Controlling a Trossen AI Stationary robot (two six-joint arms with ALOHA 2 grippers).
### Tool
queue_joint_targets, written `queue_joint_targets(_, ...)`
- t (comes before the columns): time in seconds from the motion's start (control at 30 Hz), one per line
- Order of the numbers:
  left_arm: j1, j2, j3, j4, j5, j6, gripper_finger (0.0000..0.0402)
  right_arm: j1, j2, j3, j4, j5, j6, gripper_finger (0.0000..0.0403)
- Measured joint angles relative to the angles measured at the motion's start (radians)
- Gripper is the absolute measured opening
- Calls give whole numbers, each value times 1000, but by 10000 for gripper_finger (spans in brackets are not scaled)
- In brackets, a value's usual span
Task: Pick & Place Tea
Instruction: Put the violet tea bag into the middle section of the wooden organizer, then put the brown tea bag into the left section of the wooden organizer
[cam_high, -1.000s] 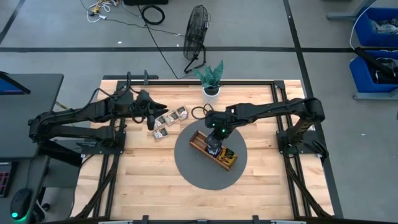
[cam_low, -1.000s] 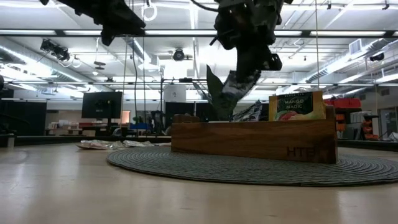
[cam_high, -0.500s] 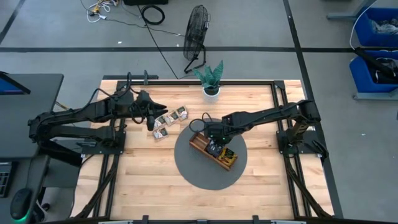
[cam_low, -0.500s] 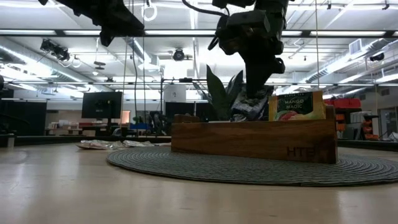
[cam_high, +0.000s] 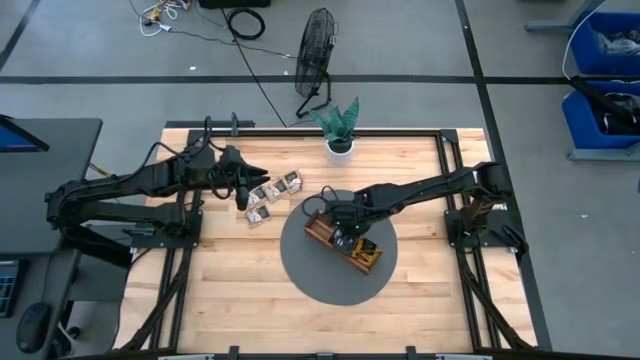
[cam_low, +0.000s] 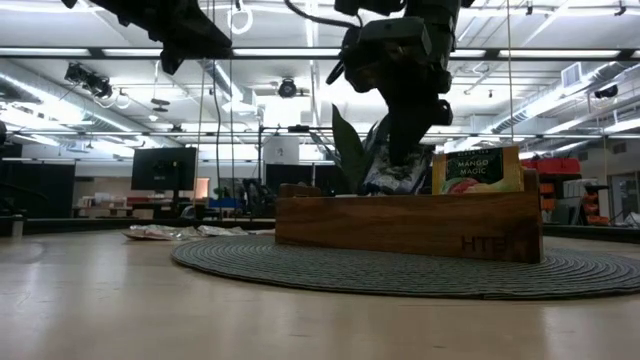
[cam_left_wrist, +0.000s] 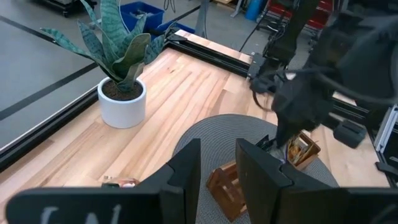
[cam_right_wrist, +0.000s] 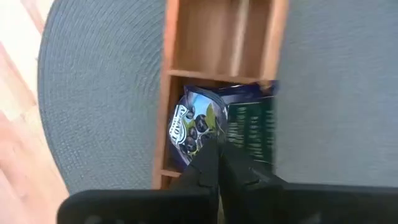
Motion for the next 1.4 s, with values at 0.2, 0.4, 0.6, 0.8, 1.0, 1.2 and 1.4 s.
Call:
queue_joint_targets(0.2, 0, 0, 0, -4, 0, 0, 103, 22, 40, 0, 14, -11, -8, 0)
queue_joint_targets(0.4, 0, 0, 0, -12, 0, 0, 103, 21, 54, 0, 32, -18, 3, 0)
queue_joint_targets(0.6, 0, 0, 0, -26, 0, 0, 103, 18, 53, 0, 31, -34, 13, 19)
queue_joint_targets(0.8, 0, 0, 0, -26, 0, 9, 103, 18, 36, 0, 29, -27, 27, 69)
queue_joint_targets(1.0, 0, 0, 0, -26, 0, 13, 103, 18, 17, 0, 40, -26, 23, 120)
queue_joint_targets(1.2, 0, 2, 0, -40, 0, 15, 103, 22, -16, 1, 98, -25, 8, 149)
queue_joint_targets(1.4, 12, 29, 0, -84, 4, -32, 103, 21, -55, 1, 115, 38, 47, 153)
